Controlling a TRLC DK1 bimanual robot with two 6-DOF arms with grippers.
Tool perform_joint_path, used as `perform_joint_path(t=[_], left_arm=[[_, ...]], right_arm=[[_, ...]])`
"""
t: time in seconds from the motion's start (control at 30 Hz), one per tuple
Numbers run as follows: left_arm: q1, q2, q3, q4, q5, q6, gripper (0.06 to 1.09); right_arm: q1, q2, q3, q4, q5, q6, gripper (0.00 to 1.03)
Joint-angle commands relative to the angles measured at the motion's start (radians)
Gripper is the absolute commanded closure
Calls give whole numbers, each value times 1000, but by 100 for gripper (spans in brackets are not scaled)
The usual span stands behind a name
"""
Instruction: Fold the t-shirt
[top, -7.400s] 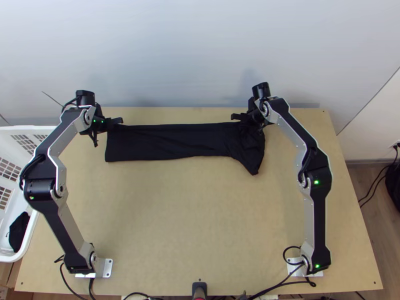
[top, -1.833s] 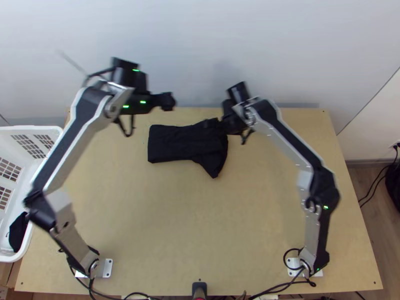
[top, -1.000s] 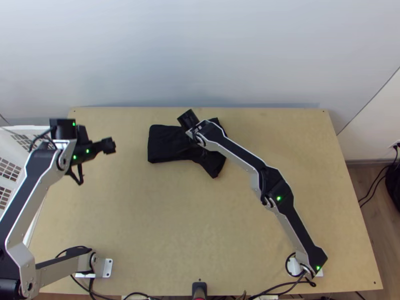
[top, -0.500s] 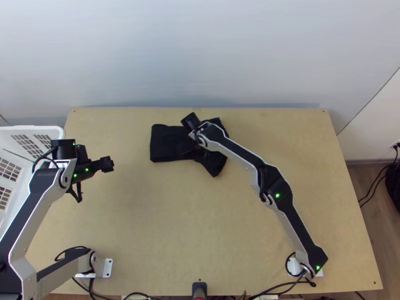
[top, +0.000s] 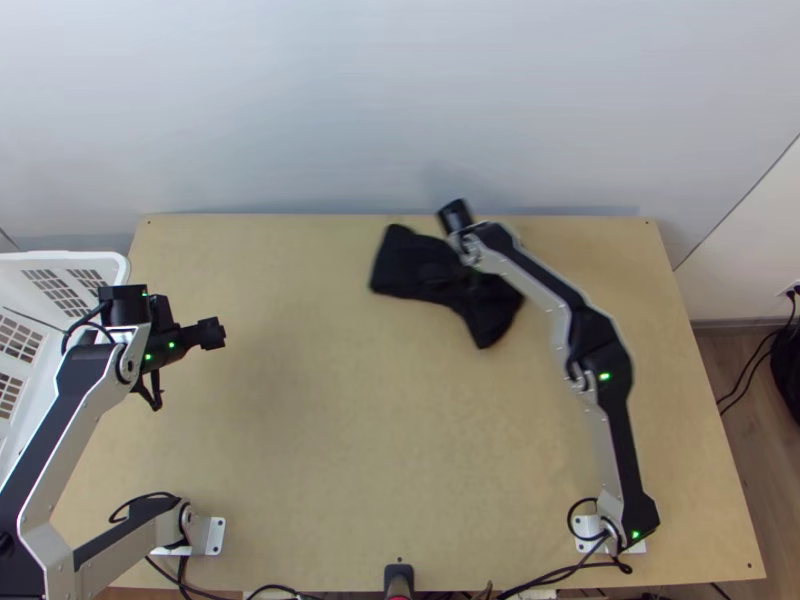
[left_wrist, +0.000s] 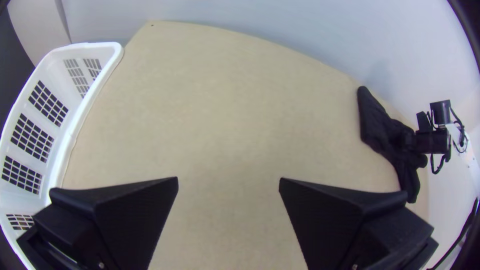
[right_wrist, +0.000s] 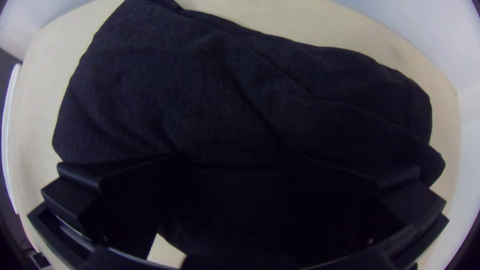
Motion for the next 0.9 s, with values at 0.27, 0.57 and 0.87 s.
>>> perform_joint_path(t=[0.27,0.57,0.87], left_arm=[[-7,-54,2,-26,-11,9,10],[-4,-158,-10,-115,-11,11,10],[16,-237,-22,-184,-12,18,10]], right_arm=[[-437,-289,-336,92,-15,-9,4],[-682,-303,-341,119,-26,-84,4],[-699,-369,-394,118,-96,-110,4]])
